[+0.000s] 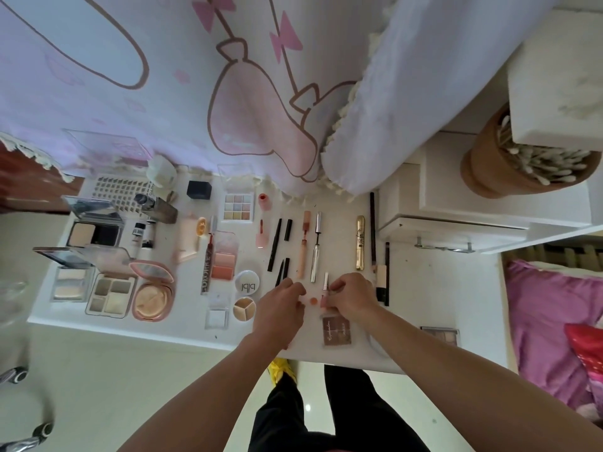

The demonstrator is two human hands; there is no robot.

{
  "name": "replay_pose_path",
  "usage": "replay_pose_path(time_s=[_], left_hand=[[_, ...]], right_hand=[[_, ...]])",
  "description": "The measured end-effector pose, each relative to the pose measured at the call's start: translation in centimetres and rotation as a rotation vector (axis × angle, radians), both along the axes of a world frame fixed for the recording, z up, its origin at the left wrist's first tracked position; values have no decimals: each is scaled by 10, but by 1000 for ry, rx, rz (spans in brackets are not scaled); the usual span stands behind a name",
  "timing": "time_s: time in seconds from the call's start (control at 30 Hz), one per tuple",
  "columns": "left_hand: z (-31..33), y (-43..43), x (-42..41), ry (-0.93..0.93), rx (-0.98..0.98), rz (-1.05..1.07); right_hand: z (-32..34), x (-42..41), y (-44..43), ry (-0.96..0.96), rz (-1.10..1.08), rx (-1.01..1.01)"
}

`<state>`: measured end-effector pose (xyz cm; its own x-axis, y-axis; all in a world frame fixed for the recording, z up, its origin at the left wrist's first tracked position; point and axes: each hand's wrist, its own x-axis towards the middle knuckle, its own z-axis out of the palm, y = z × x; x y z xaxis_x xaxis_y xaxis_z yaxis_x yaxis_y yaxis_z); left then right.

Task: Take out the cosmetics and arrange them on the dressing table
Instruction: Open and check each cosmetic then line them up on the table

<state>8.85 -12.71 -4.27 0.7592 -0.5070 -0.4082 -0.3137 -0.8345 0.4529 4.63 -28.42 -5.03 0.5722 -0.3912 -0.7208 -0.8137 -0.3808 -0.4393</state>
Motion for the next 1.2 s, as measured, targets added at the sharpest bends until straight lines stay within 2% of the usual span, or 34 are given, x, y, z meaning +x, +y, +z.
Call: replay_pose_path(time_s=[0.13, 0.27, 0.43, 0.6, 0.8, 0.97, 1.07, 1.2], left_hand=[[11, 4, 10, -6, -9, 36], [23, 3, 21, -33, -48, 46], [34, -11, 28, -63, -88, 78], [38, -14, 29, -77, -108, 127], [40, -12, 29, -112, -104, 207], [52, -25, 43, -92, -191, 284], [68, -34, 56, 16, -313, 383], [105, -50, 70, 400, -561, 455]], right_hand=[[11, -1, -14, -63, -107, 6], [30, 5, -45, -171, -157, -104], [32, 20, -67, -113, -56, -237], [12, 32, -64, -9, 160, -381], [7, 37, -62, 11, 181, -318], [29, 29, -70, -144, 186, -253], [48, 20, -76, -243, 262, -114], [88, 10, -80, -413, 366, 12]])
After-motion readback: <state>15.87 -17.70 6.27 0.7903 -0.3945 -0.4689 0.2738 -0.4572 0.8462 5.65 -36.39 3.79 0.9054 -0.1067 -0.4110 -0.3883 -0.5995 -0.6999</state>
